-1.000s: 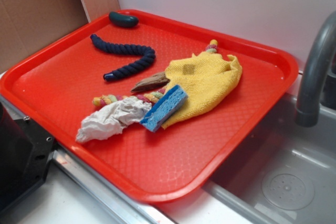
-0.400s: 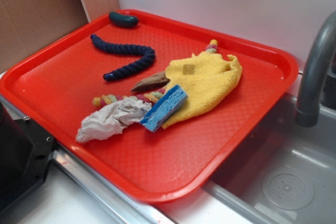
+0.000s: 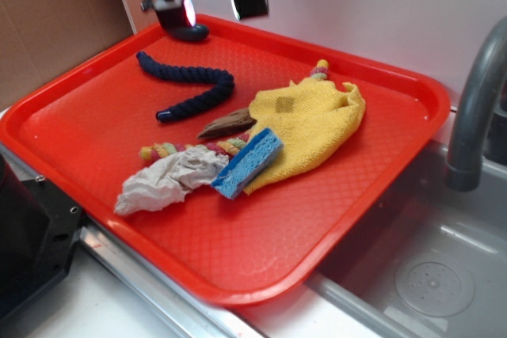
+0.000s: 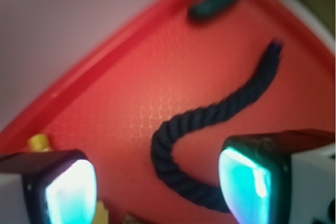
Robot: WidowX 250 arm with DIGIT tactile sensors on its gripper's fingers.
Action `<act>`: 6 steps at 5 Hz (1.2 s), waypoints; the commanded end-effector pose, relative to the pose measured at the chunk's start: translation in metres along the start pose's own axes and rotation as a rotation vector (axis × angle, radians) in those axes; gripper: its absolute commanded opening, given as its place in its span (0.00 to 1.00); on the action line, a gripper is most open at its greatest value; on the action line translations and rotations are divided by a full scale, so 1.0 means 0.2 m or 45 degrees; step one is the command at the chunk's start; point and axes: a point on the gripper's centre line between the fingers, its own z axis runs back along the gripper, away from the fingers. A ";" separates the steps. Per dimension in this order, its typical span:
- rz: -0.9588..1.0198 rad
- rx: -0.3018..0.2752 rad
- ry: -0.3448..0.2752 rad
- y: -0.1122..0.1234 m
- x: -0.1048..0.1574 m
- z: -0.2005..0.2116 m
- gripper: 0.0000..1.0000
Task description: Grab the blue rope.
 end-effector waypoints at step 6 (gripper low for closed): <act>-0.256 -0.022 0.076 0.30 -0.24 -0.27 0.00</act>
